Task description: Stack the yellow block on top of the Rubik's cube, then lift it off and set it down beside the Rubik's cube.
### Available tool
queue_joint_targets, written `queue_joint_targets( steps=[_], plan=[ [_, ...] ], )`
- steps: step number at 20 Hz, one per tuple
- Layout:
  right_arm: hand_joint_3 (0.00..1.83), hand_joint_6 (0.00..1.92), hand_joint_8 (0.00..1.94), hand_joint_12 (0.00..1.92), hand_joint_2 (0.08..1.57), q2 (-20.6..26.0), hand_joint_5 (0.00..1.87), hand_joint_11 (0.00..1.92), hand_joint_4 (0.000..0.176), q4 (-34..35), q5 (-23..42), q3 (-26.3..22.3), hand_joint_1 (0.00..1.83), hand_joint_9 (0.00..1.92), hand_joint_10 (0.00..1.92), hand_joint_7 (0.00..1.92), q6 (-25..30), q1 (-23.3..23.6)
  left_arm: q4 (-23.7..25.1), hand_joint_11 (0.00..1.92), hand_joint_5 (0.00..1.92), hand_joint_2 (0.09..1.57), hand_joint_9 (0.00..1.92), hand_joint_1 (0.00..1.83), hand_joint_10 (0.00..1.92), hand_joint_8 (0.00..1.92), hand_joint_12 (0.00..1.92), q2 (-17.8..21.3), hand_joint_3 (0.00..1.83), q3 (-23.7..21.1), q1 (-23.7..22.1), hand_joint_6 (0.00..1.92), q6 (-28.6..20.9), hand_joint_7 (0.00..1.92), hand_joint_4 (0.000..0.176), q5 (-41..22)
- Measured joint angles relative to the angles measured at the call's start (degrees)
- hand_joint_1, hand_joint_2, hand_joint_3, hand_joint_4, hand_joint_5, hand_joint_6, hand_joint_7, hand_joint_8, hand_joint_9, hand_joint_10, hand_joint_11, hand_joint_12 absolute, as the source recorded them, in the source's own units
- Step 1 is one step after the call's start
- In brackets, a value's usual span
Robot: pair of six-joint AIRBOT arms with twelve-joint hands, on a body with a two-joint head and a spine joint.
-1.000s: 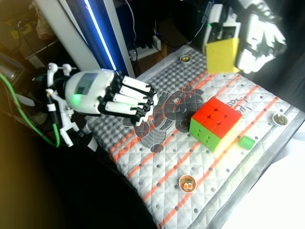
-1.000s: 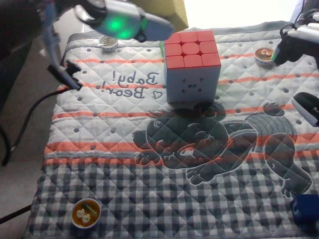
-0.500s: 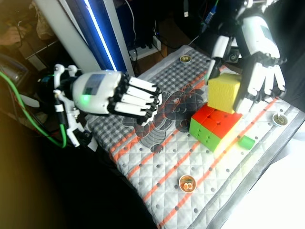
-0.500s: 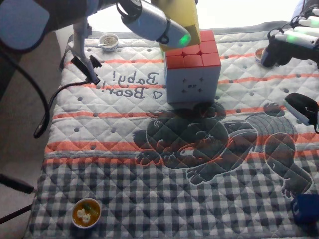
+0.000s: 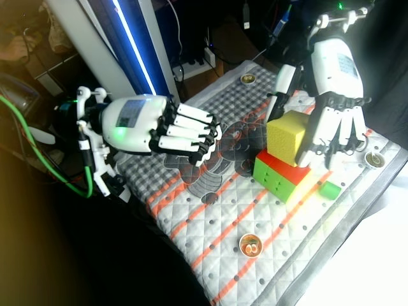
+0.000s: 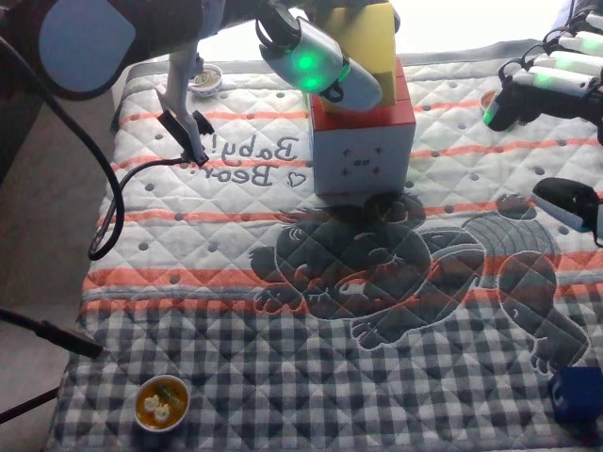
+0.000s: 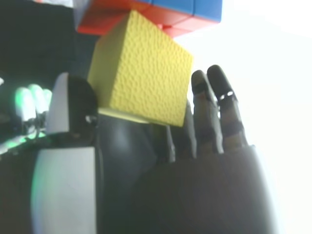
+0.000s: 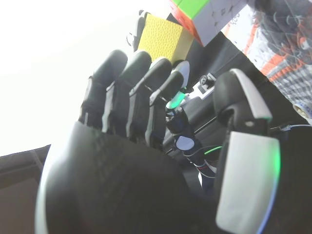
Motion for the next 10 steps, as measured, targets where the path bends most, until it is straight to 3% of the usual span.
queue_joint_targets(
  steps=[1, 2, 3, 4, 6, 7, 9, 10],
  plan=[
    [0.24, 1.01, 1.21, 1.92, 0.98, -0.09, 0.46, 0.08, 0.0, -0.09, 0.0, 0.0, 1.25, 0.28, 1.44, 0.44, 0.02, 0.0, 0.07, 0.0, 0.5, 1.11, 0.12, 0.78, 0.22, 0.0, 1.16, -0.15, 0.0, 0.17, 0.0, 0.24, 0.04, 0.39, 0.027, -0.07],
    [0.24, 1.03, 1.22, 1.92, 0.99, -0.13, 0.44, 0.07, 0.0, -0.13, 0.0, 0.0, 1.22, 0.27, 1.45, 0.43, 0.04, 0.0, 0.07, 0.0, 0.47, 1.08, 0.1, 0.77, 0.21, 0.0, 1.09, -0.15, 0.0, 0.17, 0.0, 0.11, 0.04, 0.35, 0.043, -0.22],
    [0.25, 1.07, 1.27, 1.92, 0.99, -0.15, 0.43, 0.07, 0.0, -0.13, -0.07, 0.0, 1.22, 0.27, 1.48, 0.43, 0.09, 0.0, 0.07, 0.0, 0.4, 1.06, 0.06, 0.75, 0.18, 0.0, 1.04, -0.15, 0.0, 0.17, 0.0, 0.04, 0.02, 0.28, 0.087, -0.37],
    [0.25, 1.08, 1.27, 1.92, 0.99, -0.24, 0.43, 0.09, 0.0, -0.13, -0.04, 0.11, 1.21, 0.3, 1.47, 0.45, 0.11, 0.0, 0.07, 0.0, 0.35, 1.04, 0.06, 0.75, 0.19, 0.0, 1.06, -0.15, 0.0, 0.2, 0.0, 0.01, 0.04, 0.27, 0.109, -0.46],
    [0.27, 1.1, 1.28, 1.92, 0.99, -0.24, 0.43, 0.1, 0.0, -0.11, -0.04, 0.11, 1.19, 0.31, 1.49, 0.45, 0.15, 0.0, 0.0, 0.0, 0.32, 1.04, 0.06, 0.74, 0.19, 0.0, 1.07, -0.15, 0.0, 0.44, 0.0, 0.0, 0.04, 0.26, 0.135, -0.44],
    [0.27, 1.1, 1.3, 1.92, 0.98, -0.24, 0.43, 0.12, 0.0, -0.09, -0.04, 0.11, 1.2, 0.3, 1.5, 0.44, 0.2, 0.0, -0.02, 0.0, 0.3, 1.04, 0.05, 0.74, 0.18, 0.0, 1.0, -0.15, 0.0, 0.48, 0.0, 0.0, 0.04, 0.24, 0.136, -0.39],
    [0.28, 1.1, 1.3, 1.92, 0.98, -0.24, 0.44, 0.11, 0.0, -0.13, -0.04, 0.11, 1.23, 0.3, 1.51, 0.44, 0.22, 0.0, -0.04, 0.0, 0.28, 1.03, 0.04, 0.74, 0.13, 0.0, 0.85, -0.15, 0.0, 0.48, 0.02, 0.0, 0.04, 0.23, 0.122, -0.39],
    [0.34, 1.1, 1.28, 1.92, 0.97, -0.24, 0.43, 0.09, 0.0, -0.13, -0.04, 0.11, 1.18, 0.29, 1.49, 0.44, 0.24, 0.0, -0.22, 0.0, 0.25, 1.04, 0.06, 0.72, 0.14, 0.01, 0.85, -0.15, 0.0, 0.48, 0.02, 0.0, 0.02, 0.23, 0.149, -0.33]
  ],
)
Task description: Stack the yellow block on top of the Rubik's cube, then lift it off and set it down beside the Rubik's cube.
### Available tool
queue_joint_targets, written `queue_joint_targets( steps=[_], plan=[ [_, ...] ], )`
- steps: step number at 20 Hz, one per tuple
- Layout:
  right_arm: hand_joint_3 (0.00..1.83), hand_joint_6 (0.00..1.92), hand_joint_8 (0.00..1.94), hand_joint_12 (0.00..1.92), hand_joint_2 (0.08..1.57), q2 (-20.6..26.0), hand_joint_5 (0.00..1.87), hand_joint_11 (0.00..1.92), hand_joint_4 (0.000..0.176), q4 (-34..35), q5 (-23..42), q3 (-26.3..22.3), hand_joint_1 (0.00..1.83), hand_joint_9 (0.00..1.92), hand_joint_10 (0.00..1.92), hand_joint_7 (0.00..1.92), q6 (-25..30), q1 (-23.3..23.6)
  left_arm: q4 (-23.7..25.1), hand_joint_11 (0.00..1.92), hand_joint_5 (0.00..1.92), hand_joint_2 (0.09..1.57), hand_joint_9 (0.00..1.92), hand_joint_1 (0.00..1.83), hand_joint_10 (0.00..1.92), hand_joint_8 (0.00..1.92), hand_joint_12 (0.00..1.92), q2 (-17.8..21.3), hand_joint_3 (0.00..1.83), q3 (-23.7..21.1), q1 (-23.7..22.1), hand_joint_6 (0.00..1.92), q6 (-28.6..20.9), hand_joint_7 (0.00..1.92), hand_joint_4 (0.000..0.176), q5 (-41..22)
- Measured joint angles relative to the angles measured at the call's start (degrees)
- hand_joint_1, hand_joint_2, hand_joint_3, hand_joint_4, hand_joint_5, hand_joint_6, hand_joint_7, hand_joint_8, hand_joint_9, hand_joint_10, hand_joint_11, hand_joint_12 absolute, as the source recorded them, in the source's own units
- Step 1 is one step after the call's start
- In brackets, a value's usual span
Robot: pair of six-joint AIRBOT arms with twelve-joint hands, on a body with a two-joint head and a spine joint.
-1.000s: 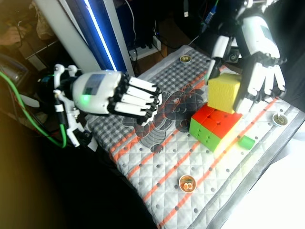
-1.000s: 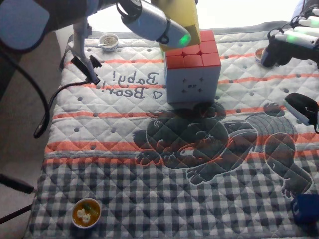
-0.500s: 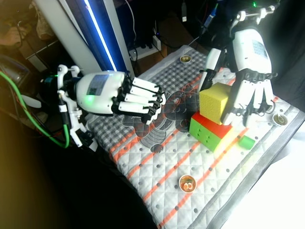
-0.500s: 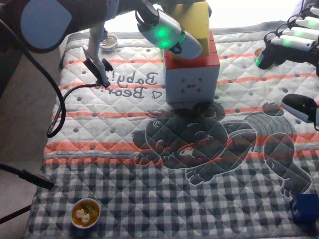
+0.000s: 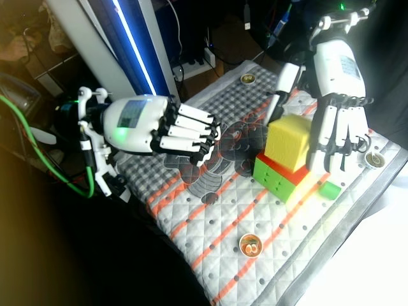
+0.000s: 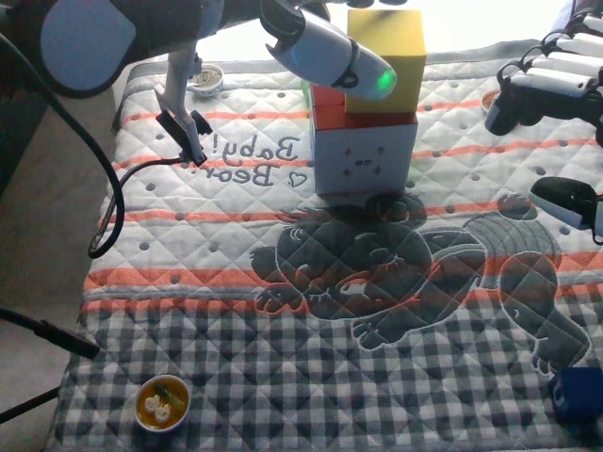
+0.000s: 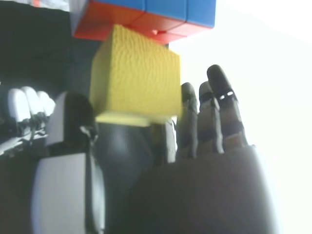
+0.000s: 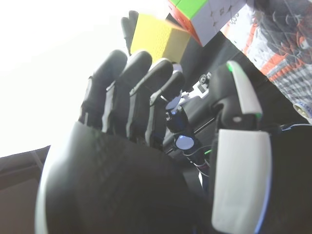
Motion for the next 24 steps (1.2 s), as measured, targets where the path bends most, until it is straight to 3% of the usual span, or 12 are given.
queue_joint_targets(
  steps=[1, 4, 5, 9, 12, 15, 16, 17, 20, 21, 22, 24],
  plan=[
    [0.4, 1.1, 1.26, 1.92, 0.93, 0.0, 0.43, 0.09, 0.0, 0.04, 0.0, 0.0, 1.18, 0.3, 1.46, 0.45, 0.0, 0.0, -0.2, 0.0, 0.23, 1.04, 0.05, 0.69, 0.13, 0.0, 0.84, 0.0, 0.0, 0.0, 0.0, 0.0, 0.02, 0.22, 0.167, 0.28],
    [0.41, 1.08, 1.26, 1.92, 0.92, 0.0, 0.42, 0.05, 0.0, 0.0, 0.0, 0.0, 1.21, 0.27, 1.45, 0.43, 0.15, 0.0, -1.62, 0.0, 0.24, 1.03, 0.07, 0.72, 0.39, 0.01, 1.28, 0.7, 0.0, -0.46, 0.07, 0.0, 0.02, 0.3, 0.174, 1.7],
    [0.41, 1.1, 1.26, 1.92, 0.92, 0.0, 0.4, 0.05, 0.0, 0.02, 0.0, 0.0, 1.19, 0.26, 1.46, 0.41, 0.17, 0.0, -2.08, 0.0, 0.22, 1.03, 0.01, 0.73, 0.3, 0.0, 1.03, 1.29, 0.0, -0.83, 0.07, 0.0, 0.02, 0.22, 0.176, 2.27],
    [0.55, 1.05, 1.11, 1.81, 0.8, -0.02, 0.16, 0.0, 0.0, 0.26, -0.22, 0.07, 1.09, 0.11, 1.36, 0.22, 0.2, 0.44, -4.09, 0.0, 0.18, 1.05, 0.02, 0.36, 0.59, 0.0, 1.28, 6.78, 0.0, -5.84, 0.07, 0.0, 0.07, 0.23, 0.176, 7.34],
    [0.72, 0.91, 0.9, 1.56, 0.63, 0.0, 0.01, 0.0, 0.0, 0.17, -0.37, 0.52, 0.96, 0.0, 1.04, 0.02, 0.2, 2.47, -5.18, 0.0, 0.15, 1.16, 0.01, 0.16, 0.77, 0.01, 1.46, 13.49, 0.02, -12.85, 1.25, 0.0, 0.04, 0.28, 0.168, 16.39],
    [0.63, 0.58, 0.57, 1.52, 0.59, 0.0, 0.01, 0.0, 0.0, -0.2, -0.28, 1.53, 0.74, 0.0, 0.88, 0.07, 1.07, 4.92, -5.53, 0.0, 0.34, 1.21, 0.05, 0.18, 0.89, 0.04, 1.52, 17.7, 0.01, -18.43, 4.48, 0.1, 0.07, 0.35, 0.126, 25.16],
    [0.52, 0.49, 0.41, 1.32, 0.62, -0.09, 0.01, 0.0, 0.0, -0.22, -0.24, 2.1, 0.69, 0.0, 0.68, 0.09, 1.53, 5.95, -5.31, 0.0, 0.47, 1.24, 0.19, 0.28, 0.82, 0.1, 1.52, 19.17, 0.01, -20.7, 5.75, 0.17, 0.07, 0.49, 0.048, 28.37],
    [0.41, 0.42, 0.27, 1.12, 0.67, -0.31, 0.0, 0.0, 0.0, -0.2, -0.37, 2.8, 0.66, 0.0, 0.55, 0.11, 1.64, 7.23, -5.27, 0.0, 0.54, 1.24, 0.27, 0.37, 0.82, 0.13, 1.56, 20.5, 0.0, -22.77, 7.1, 0.22, 0.07, 0.57, 0.0, 31.87],
    [0.33, 0.21, 0.06, 0.94, 0.72, -1.51, 0.07, 0.0, 0.0, -0.02, -1.22, 4.9, 0.48, 0.04, 0.37, 0.16, 1.73, 11.76, -4.39, 0.15, 0.53, 1.32, 0.31, 0.5, 1.22, 0.6, 1.83, 23.15, 0.01, -26.95, 10.93, 0.73, 0.09, 0.5, 0.0, 39.89],
    [0.35, 0.17, 0.04, 0.97, 0.76, -2.32, 0.08, 0.0, 0.0, -0.48, -2.14, 5.75, 0.48, 0.04, 0.34, 0.16, 1.73, 13.6, -4.42, 0.19, 0.54, 1.35, 0.31, 0.71, 1.35, 0.87, 1.9, 23.87, 0.0, -28.0, 12.37, 1.44, 0.09, 0.45, 0.098, 41.92],
    [0.35, 0.13, 0.03, 1.03, 0.79, -3.13, 0.08, 0.0, 0.0, -1.14, -3.37, 6.54, 0.48, 0.05, 0.33, 0.15, 1.73, 15.17, -4.59, 0.18, 0.55, 1.36, 0.29, 0.77, 1.35, 0.96, 1.92, 24.72, 0.0, -29.0, 13.64, 1.58, 0.09, 0.44, 0.118, 43.8],
    [0.33, 0.12, 0.02, 1.21, 0.86, -5.79, 0.14, 0.0, 0.0, -2.21, -7.54, 8.48, 0.47, 0.04, 0.41, 0.18, 1.75, 18.67, -5.01, 0.23, 0.61, 1.33, 0.35, 0.84, 1.2, 0.92, 1.83, 26.34, 0.0, -30.86, 16.09, 1.55, 0.11, 0.52, 0.104, 47.25]
  ],
)
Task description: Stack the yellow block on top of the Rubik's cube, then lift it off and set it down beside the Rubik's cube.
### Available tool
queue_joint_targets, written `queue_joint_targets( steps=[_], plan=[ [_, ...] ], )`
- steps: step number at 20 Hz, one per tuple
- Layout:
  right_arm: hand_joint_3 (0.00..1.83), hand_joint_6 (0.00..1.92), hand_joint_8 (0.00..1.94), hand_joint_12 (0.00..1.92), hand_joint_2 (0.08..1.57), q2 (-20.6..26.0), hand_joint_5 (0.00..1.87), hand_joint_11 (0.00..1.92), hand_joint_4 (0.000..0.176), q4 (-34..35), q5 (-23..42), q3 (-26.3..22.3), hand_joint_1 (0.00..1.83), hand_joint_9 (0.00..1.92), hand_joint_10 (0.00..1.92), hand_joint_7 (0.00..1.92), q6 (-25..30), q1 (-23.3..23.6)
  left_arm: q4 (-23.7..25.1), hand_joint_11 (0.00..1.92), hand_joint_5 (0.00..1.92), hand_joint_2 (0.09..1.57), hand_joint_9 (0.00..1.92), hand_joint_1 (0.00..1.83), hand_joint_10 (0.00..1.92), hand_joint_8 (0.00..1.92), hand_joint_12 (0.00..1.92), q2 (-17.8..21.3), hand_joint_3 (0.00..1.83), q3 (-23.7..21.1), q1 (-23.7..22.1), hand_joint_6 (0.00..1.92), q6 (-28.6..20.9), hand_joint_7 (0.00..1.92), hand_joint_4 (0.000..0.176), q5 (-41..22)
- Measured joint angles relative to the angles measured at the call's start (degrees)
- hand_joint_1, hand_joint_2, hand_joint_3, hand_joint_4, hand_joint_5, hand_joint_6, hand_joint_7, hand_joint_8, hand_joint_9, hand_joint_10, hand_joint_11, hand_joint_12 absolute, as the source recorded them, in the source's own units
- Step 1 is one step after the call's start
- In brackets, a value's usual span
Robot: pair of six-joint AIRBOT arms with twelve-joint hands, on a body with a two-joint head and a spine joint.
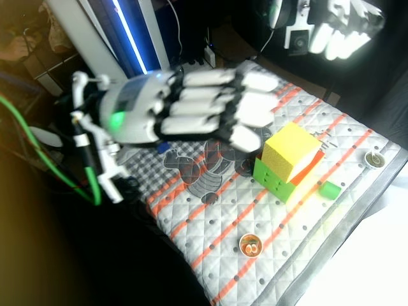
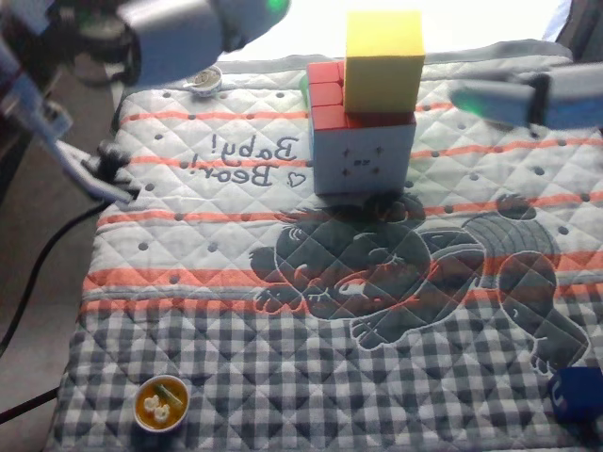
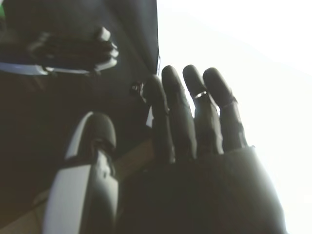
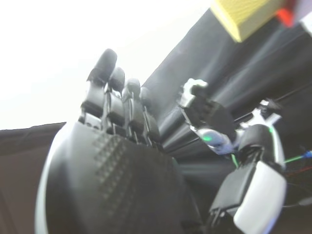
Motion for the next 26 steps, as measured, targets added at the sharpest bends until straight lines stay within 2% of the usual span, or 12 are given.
queue_joint_targets(
  steps=[2, 3, 5, 9, 10, 12, 14, 15, 17, 21, 24, 26],
  plan=[
    [0.27, 0.1, 0.01, 1.38, 0.93, -1.7, 0.15, 0.0, 0.0, -1.09, -3.1, 1.42, 0.47, 0.0, 0.45, 0.18, 0.0, 2.1, -0.79, 0.18, 0.6, 1.33, 0.34, 0.88, 1.19, 0.94, 1.84, 0.33, 0.0, -0.33, 0.79, 1.57, -0.04, 0.52, 0.036, 1.95],
    [0.19, 0.08, 0.0, 1.05, 0.96, -2.69, 0.15, 0.0, 0.0, -1.2, -4.46, 2.25, 0.46, 0.03, 0.33, 0.16, 0.0, 3.19, -1.11, 0.09, 0.59, 1.34, 0.32, 0.9, 1.21, 1.0, 1.85, 0.5, 0.0, -0.33, 1.11, 1.59, -0.04, 0.51, 0.0, 2.89],
    [0.07, 0.04, 0.0, 0.61, 0.83, -4.55, 0.15, 0.0, 0.0, -0.76, -6.84, 4.35, 0.47, 0.03, 0.23, 0.14, 0.02, 5.05, -2.21, 0.07, 0.66, 1.35, 0.32, 1.08, 1.34, 1.55, 1.9, 0.48, 0.0, -0.35, 1.66, 1.62, -0.07, 0.51, 0.0, 3.34],
    [0.02, 0.0, 0.01, 0.82, 0.88, -8.17, 0.16, 0.0, 0.0, -0.13, -12.57, 8.11, 0.53, 0.04, 0.17, 0.13, 0.0, 7.74, -2.99, 0.13, 0.61, 1.34, 0.32, 1.01, 1.36, 1.22, 1.9, 0.48, 0.0, -0.79, 2.58, 1.57, -0.04, 0.47, 0.0, 3.82],
    [0.02, 0.0, 0.01, 0.44, 0.9, -9.18, 0.08, 0.0, 0.0, -0.33, -14.03, 8.92, 0.55, 0.01, 0.05, 0.04, 0.0, 8.35, -2.99, 0.15, 0.68, 1.34, 0.34, 1.09, 1.43, 1.52, 1.92, 0.48, 0.0, -0.79, 2.58, 1.59, -0.04, 0.47, 0.0, 4.02],
    [0.02, 0.0, 0.0, 0.02, 0.92, -10.73, 0.01, 0.0, 0.0, -0.57, -16.11, 10.36, 0.57, 0.0, 0.0, 0.0, 0.02, 9.14, -3.02, 0.17, 0.7, 1.35, 0.34, 1.11, 1.45, 1.6, 1.92, 0.48, 0.0, -0.79, 2.58, 1.6, -0.07, 0.46, 0.0, 4.17],
    [0.03, 0.0, 0.0, 0.0, 0.95, -12.0, 0.0, 0.0, 0.0, -0.57, -17.97, 11.78, 0.6, 0.0, 0.0, 0.0, 0.02, 9.84, -3.02, 0.16, 0.71, 1.35, 0.32, 1.12, 1.45, 1.6, 1.92, 0.48, 0.0, -0.81, 2.58, 1.6, -0.07, 0.45, 0.0, 4.15],
    [0.04, 0.0, 0.0, 0.12, 1.12, -12.44, 0.0, 0.0, 0.0, -0.5, -19.17, 12.48, 0.59, 0.0, 0.0, 0.0, 0.0, 10.03, -2.99, 0.12, 0.71, 1.35, 0.32, 1.12, 1.45, 1.6, 1.92, 0.48, 0.0, -0.81, 2.58, 1.6, -0.07, 0.45, 0.0, 4.17],
    [0.0, 0.0, 0.01, 0.53, 1.07, -13.4, 0.05, 0.0, 0.0, -0.28, -20.83, 13.86, 0.56, 0.1, 0.03, 0.06, 0.0, 10.25, -3.02, 0.1, 0.71, 1.36, 0.31, 1.11, 1.48, 1.64, 1.92, 0.48, 0.0, -0.81, 2.58, 1.61, -0.07, 0.43, 0.0, 4.15],
    [0.01, 0.01, 0.0, 0.04, 0.99, -15.3, 0.1, 0.0, 0.0, 0.52, -24.26, 16.2, 0.48, 0.01, 0.0, 0.04, 0.13, 10.49, -2.95, 0.24, 0.71, 1.35, 0.36, 1.12, 1.61, 1.66, 1.92, 0.48, 0.0, -0.92, 2.58, 1.58, -0.09, 0.43, 0.0, 4.2],
    [0.0, 0.0, 0.01, 0.49, 0.81, -16.24, 0.14, 0.0, 0.0, 0.94, -26.93, 17.09, 0.38, 0.13, 0.01, 0.13, 0.15, 10.49, -2.97, 0.18, 0.71, 1.35, 0.33, 1.12, 1.62, 1.67, 1.92, 0.48, 0.0, -0.92, 2.58, 1.58, -0.2, 0.44, 0.0, 4.2],
    [0.0, 0.0, 0.0, 0.48, 0.84, -16.59, 0.12, 0.0, 0.0, 0.92, -28.15, 17.33, 0.34, 0.12, 0.0, 0.09, 0.11, 10.49, -2.97, 0.22, 0.71, 1.35, 0.34, 1.12, 1.64, 1.68, 1.92, 0.48, 0.0, -1.03, 2.58, 1.56, -0.46, 0.44, 0.0, 4.2]
  ],
)
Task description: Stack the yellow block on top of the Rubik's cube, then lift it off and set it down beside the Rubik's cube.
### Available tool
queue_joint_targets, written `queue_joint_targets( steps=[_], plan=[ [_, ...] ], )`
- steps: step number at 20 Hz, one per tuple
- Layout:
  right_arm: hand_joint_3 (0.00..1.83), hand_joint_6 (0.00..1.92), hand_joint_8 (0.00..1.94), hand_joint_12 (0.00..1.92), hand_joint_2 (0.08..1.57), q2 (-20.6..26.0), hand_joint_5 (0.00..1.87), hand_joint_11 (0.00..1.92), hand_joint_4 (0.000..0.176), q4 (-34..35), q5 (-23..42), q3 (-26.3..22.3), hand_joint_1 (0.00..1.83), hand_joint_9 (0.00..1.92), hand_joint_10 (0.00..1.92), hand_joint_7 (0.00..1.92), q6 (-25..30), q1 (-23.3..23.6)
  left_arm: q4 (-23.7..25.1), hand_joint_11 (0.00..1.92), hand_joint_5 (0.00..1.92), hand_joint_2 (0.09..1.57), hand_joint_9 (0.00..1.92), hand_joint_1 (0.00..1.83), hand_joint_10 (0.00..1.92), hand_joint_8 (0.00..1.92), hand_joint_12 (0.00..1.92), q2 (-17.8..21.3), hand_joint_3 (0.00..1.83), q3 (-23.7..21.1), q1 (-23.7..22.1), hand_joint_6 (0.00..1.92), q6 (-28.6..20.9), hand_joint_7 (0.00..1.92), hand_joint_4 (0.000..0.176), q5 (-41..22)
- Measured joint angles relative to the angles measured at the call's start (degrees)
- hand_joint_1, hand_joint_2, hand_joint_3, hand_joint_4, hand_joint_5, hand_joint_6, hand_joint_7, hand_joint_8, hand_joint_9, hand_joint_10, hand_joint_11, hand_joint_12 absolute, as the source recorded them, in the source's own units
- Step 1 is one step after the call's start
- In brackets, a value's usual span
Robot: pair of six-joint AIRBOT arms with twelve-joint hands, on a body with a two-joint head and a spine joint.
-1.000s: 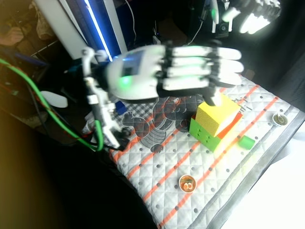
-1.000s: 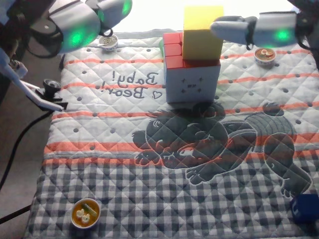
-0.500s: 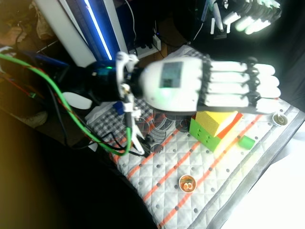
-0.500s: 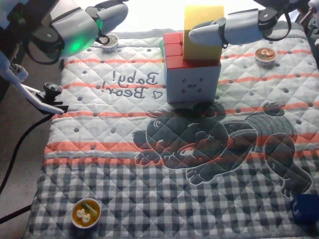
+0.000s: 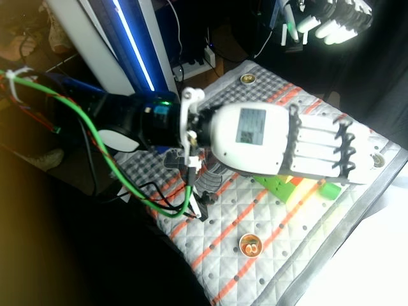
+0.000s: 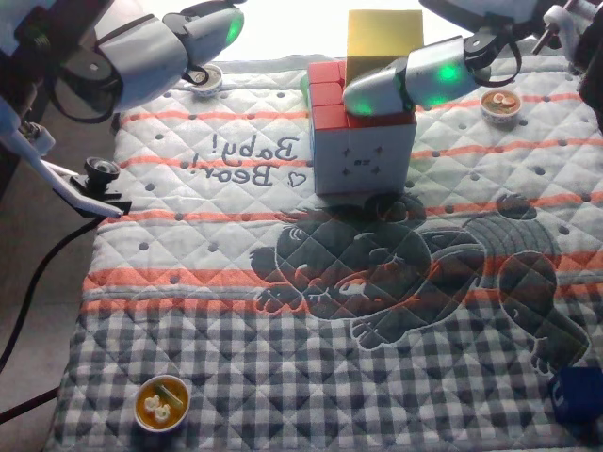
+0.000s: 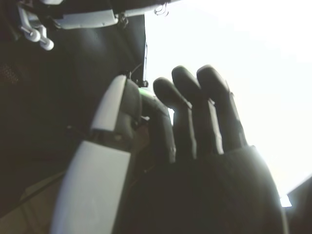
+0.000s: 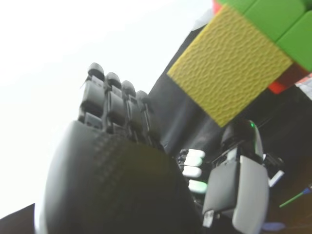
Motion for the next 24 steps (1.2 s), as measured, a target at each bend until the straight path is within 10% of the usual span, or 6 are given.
queue_joint_targets(
  steps=[5, 6, 7, 9, 13, 24],
  plan=[
    [0.0, 0.03, 0.07, 1.53, 1.12, -0.72, 0.62, 0.26, 0.0, -0.44, -1.14, 0.42, 0.77, 0.51, 0.74, 0.68, 0.02, 0.0, 0.24, 0.3, 0.7, 1.36, 0.37, 1.11, 1.68, 1.69, 1.92, 0.0, 0.0, -0.31, 0.26, 1.6, -0.59, 0.43, 0.0, 0.44],
    [0.0, 1.07, 0.17, 1.5, 1.23, -0.81, 0.72, 0.52, 0.0, -0.59, -1.2, 0.42, 1.04, 0.63, 1.01, 0.9, 0.02, -0.04, 0.26, 0.32, 0.69, 1.36, 0.38, 1.1, 1.69, 1.7, 1.92, 0.0, 0.0, -0.37, 0.26, 1.6, -0.59, 0.44, 0.0, 0.33],
    [0.0, 1.24, 1.04, 1.58, 1.21, -0.83, 0.7, 0.58, 0.0, -0.39, -1.22, 0.42, 1.17, 0.7, 1.13, 0.91, 0.28, -0.07, 0.26, 0.28, 0.7, 1.36, 0.37, 1.11, 1.69, 1.69, 1.92, 0.0, 0.0, -0.37, 0.26, 1.59, -0.63, 0.44, 0.0, 0.35],
    [0.0, 1.36, 1.49, 1.71, 1.27, -0.83, 0.65, 0.57, 0.0, -0.35, -0.28, 0.42, 1.16, 0.65, 1.39, 0.76, 0.5, -0.04, 0.22, 0.26, 0.7, 1.36, 0.36, 1.11, 1.69, 1.68, 1.92, 0.0, 0.0, -0.37, 0.66, 1.6, -0.79, 0.44, 0.0, 0.76],
    [0.0, 1.43, 1.61, 1.86, 1.32, -0.83, 0.54, 0.56, 0.0, -0.24, -0.26, 0.42, 1.3, 0.6, 1.76, 0.61, 0.48, -0.04, -0.66, 0.27, 0.71, 1.35, 0.35, 1.12, 1.66, 1.64, 1.92, 0.0, 0.0, -0.37, 1.33, 1.59, -0.79, 0.46, 0.0, 1.31],
    [0.0, 1.34, 1.36, 1.78, 1.23, 10.82, 0.67, 0.76, 0.0, -1.88, 16.63, -12.41, 1.21, 0.86, 1.48, 0.88, -0.22, -3.02, -3.96, 0.34, 0.73, 1.33, 0.41, 1.13, 1.66, 1.58, 1.92, 1.68, 0.0, -1.38, 4.39, 1.57, -0.98, 0.49, 0.0, 3.72]
  ],
)
